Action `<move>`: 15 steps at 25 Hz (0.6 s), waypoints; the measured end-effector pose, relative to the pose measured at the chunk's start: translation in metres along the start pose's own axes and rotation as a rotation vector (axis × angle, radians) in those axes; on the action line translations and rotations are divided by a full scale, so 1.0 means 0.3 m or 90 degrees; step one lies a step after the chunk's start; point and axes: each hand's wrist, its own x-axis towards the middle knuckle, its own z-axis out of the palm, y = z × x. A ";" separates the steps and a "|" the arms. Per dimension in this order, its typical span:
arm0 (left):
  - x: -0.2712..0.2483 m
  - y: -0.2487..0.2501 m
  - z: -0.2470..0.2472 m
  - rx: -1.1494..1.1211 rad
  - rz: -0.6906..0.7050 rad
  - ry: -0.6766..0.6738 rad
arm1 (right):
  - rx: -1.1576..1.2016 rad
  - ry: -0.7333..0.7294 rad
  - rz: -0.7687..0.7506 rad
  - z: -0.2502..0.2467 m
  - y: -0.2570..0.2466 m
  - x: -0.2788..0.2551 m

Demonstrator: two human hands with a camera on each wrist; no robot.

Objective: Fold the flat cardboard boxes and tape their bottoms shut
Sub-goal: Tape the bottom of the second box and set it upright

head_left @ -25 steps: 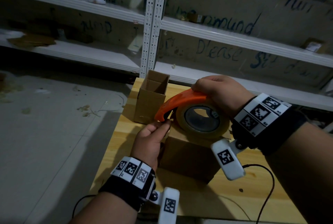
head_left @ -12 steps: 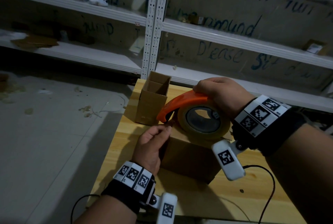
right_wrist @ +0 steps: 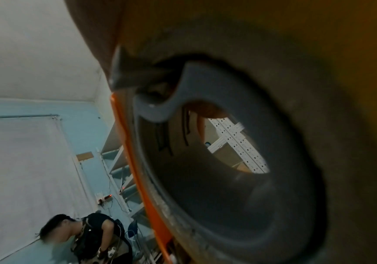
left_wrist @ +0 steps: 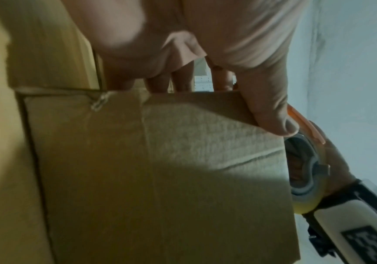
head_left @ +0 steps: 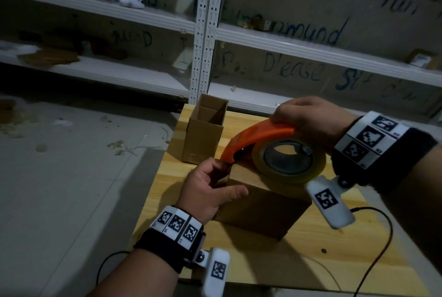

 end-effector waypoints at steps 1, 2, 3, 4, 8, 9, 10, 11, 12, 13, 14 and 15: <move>0.000 -0.001 0.005 -0.008 0.000 -0.017 | -0.011 -0.013 -0.001 -0.014 0.009 -0.002; 0.000 -0.002 0.010 -0.014 -0.005 -0.030 | -0.020 -0.028 0.000 -0.025 0.014 -0.004; -0.001 -0.001 0.011 -0.018 -0.011 -0.037 | -0.029 -0.039 0.003 -0.033 0.020 -0.004; 0.000 -0.002 0.010 -0.025 -0.013 -0.039 | -0.032 -0.046 0.006 -0.040 0.026 -0.003; -0.004 0.012 0.010 -0.018 -0.006 -0.037 | -0.013 -0.041 0.018 -0.090 0.067 -0.017; -0.006 0.015 0.009 -0.009 -0.002 -0.035 | -0.005 -0.039 0.023 -0.111 0.084 -0.024; -0.008 0.022 0.011 0.000 -0.005 -0.032 | 0.011 -0.036 0.029 -0.134 0.102 -0.033; -0.008 0.024 0.011 0.009 -0.007 -0.031 | 0.031 -0.033 0.033 -0.158 0.122 -0.047; -0.006 0.025 0.010 0.017 -0.010 -0.030 | 0.051 -0.036 0.031 -0.184 0.146 -0.059; -0.005 0.024 0.009 0.020 -0.011 -0.032 | 0.065 -0.049 0.025 -0.205 0.171 -0.071; -0.004 0.025 0.010 0.020 -0.014 -0.033 | 0.072 -0.066 0.018 -0.225 0.201 -0.081; -0.004 0.026 0.010 0.020 -0.016 -0.034 | 0.077 -0.077 0.013 -0.243 0.230 -0.087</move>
